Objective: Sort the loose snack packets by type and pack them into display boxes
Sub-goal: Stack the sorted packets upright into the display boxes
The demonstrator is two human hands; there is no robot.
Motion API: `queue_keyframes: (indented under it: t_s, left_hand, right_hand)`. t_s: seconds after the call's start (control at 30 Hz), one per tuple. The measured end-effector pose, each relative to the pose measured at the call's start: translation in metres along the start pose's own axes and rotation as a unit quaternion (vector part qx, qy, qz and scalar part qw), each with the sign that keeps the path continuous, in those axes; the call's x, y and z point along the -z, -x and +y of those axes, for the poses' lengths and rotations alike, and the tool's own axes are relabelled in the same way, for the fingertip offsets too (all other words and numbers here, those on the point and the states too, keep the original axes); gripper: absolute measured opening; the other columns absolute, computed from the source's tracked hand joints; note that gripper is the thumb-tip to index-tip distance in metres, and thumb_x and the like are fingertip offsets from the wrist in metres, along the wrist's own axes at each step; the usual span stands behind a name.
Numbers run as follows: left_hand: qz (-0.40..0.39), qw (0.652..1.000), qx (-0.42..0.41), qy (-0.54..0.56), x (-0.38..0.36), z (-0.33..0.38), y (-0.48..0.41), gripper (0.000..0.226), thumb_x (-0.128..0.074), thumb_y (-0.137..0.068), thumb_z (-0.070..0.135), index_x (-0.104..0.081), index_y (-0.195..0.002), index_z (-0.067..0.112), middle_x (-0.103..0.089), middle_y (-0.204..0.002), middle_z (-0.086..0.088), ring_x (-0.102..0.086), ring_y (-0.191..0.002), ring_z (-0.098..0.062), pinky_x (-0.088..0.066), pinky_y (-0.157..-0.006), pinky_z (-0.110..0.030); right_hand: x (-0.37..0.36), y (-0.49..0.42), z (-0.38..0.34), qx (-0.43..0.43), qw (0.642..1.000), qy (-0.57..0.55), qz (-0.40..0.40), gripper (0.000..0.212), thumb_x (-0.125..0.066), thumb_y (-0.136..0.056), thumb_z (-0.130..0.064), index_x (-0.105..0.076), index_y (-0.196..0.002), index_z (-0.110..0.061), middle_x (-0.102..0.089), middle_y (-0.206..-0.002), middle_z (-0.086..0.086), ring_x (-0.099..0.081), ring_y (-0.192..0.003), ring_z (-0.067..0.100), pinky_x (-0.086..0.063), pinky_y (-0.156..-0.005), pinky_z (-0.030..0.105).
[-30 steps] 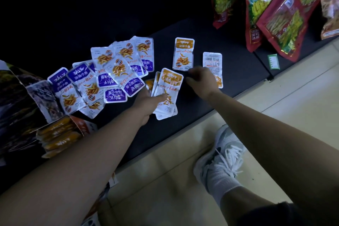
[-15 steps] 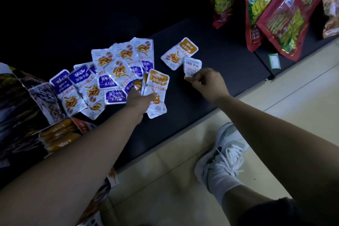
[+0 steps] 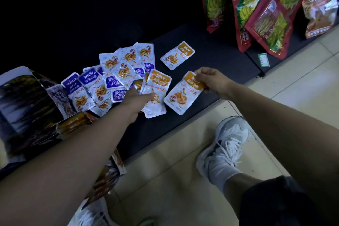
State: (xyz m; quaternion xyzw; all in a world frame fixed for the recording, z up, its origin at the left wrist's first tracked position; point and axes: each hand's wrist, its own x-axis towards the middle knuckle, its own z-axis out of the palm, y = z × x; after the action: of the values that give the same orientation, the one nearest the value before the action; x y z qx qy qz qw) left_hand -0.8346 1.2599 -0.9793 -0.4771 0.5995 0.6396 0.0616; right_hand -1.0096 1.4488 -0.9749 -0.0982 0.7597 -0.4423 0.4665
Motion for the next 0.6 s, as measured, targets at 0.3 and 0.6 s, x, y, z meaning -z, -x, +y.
queue_keyframes:
  t_s: [0.3, 0.6]
  left_hand:
    - [-0.125, 0.991, 0.025, 0.025, -0.006, 0.005, 0.021, 0.027, -0.065, -0.090, 0.017, -0.062, -0.117, 0.014, -0.071, -0.108, -0.005, -0.069, -0.092, -0.019, -0.055, -0.069, -0.031]
    - [-0.087, 0.996, -0.007, 0.017, 0.008, 0.006, 0.036, 0.023, -0.065, -0.087, 0.002, -0.063, -0.108, 0.011, -0.070, -0.100, -0.005, -0.068, -0.084, -0.017, -0.057, -0.073, -0.029]
  right_hand:
    - [-0.040, 0.001, -0.021, 0.026, 0.995, 0.095, 0.019, 0.009, -0.059, -0.095, -0.021, -0.054, -0.087, -0.021, -0.065, -0.096, 0.002, -0.062, -0.084, 0.013, -0.048, -0.062, 0.021]
    - [-0.066, 0.016, -0.035, 0.032, 0.999, 0.003, 0.038, 0.017, -0.069, -0.088, -0.019, -0.054, -0.095, -0.015, -0.065, -0.094, 0.003, -0.066, -0.089, 0.017, -0.057, -0.081, 0.034]
